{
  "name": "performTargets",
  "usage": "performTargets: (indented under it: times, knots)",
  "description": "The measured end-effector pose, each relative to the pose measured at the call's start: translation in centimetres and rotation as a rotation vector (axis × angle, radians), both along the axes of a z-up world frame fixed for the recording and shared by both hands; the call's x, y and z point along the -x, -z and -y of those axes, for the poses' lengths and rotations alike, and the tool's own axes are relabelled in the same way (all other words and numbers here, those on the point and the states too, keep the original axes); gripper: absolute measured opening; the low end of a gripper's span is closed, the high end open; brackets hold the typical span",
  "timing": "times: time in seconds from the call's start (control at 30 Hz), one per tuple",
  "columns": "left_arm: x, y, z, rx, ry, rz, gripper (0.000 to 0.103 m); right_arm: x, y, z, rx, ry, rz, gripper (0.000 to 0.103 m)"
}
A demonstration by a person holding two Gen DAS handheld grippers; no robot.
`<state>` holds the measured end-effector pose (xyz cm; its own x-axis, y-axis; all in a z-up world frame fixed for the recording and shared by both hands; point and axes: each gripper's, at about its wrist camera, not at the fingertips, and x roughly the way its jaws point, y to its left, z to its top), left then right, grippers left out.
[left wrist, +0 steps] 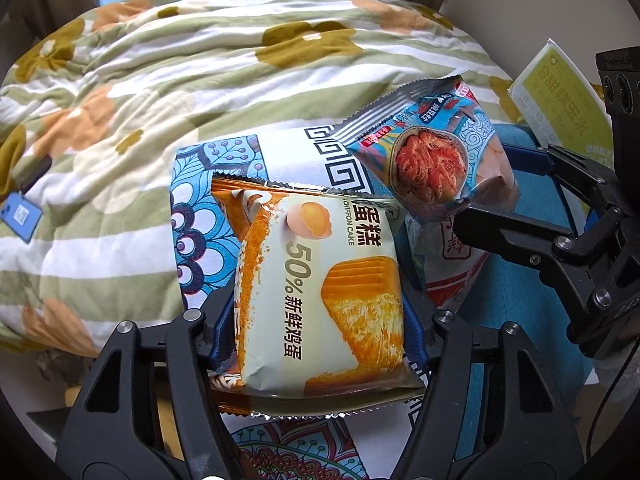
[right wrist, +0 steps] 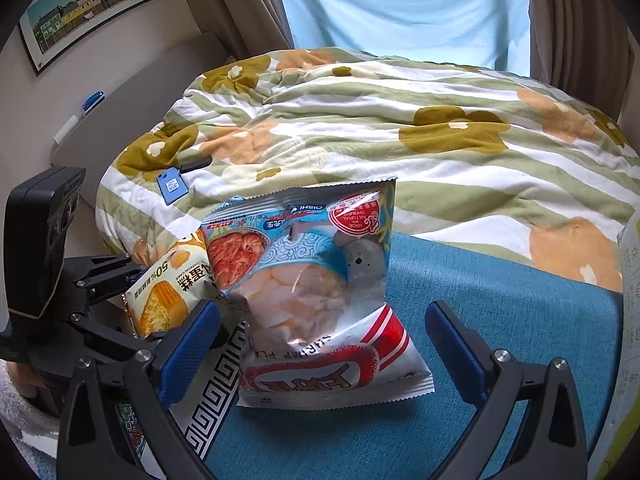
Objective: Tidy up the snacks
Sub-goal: 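Grasp the white-orange egg cake bag with the left tool while the right tool grasps the blue shrimp chip bag, then carry both bags into the yellow-green box and open both tools to drop them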
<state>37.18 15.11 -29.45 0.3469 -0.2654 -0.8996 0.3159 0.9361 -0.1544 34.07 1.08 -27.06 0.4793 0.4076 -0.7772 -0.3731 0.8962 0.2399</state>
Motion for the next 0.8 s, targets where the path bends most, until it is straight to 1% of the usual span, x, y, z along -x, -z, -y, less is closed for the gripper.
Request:
performTargets:
  times: [0.23,0.33,0.43,0.47,0.5,0.53,0.57,0.6,0.67,0.8]
  knots:
    - [-0.4,-0.1,-1.0,-0.011,-0.045,-0.003,0.062,-0.9,0.5,-0.7,-0.008,-0.036,-0.019,0.102]
    - [-0.3,-0.1,-1.4,-0.011,-0.063,-0.002,0.062,-0.9,0.8,-0.8,-0.009,-0.04,-0.024,0.1]
    - [-0.2,-0.1,-1.7,-0.013,-0.074,-0.002,0.062,-0.8,1.3,-0.8,-0.004,-0.028,-0.038,0.09]
    - [-0.1,-0.1,-1.8,-0.011,-0.077,-0.003,0.062,-0.7,1.4,-0.7,-0.006,-0.024,-0.044,0.079]
    - [-0.1,-0.1,-1.9,-0.009,-0.081,-0.004,0.062,-0.6,1.6,-0.7,-0.007,-0.022,-0.053,0.075]
    - [0.1,-0.2,-2.0,-0.009,-0.086,-0.003,0.062,-0.4,1.7,-0.7,-0.01,-0.02,-0.061,0.074]
    - [0.2,-0.3,-2.1,-0.009,-0.09,-0.002,0.062,-0.2,1.6,-0.7,-0.01,-0.015,-0.057,0.07]
    - [0.4,-0.5,-2.2,-0.008,-0.095,-0.001,0.062,0.1,1.5,-0.7,-0.006,-0.012,-0.052,0.065]
    - [0.7,-0.9,-2.4,-0.002,-0.106,0.002,0.062,0.6,1.2,-0.7,-0.007,0.0,-0.047,0.061]
    - [1.6,-2.8,-2.9,0.01,-0.125,0.021,0.061,1.6,0.1,0.0,-0.027,0.047,-0.038,0.058]
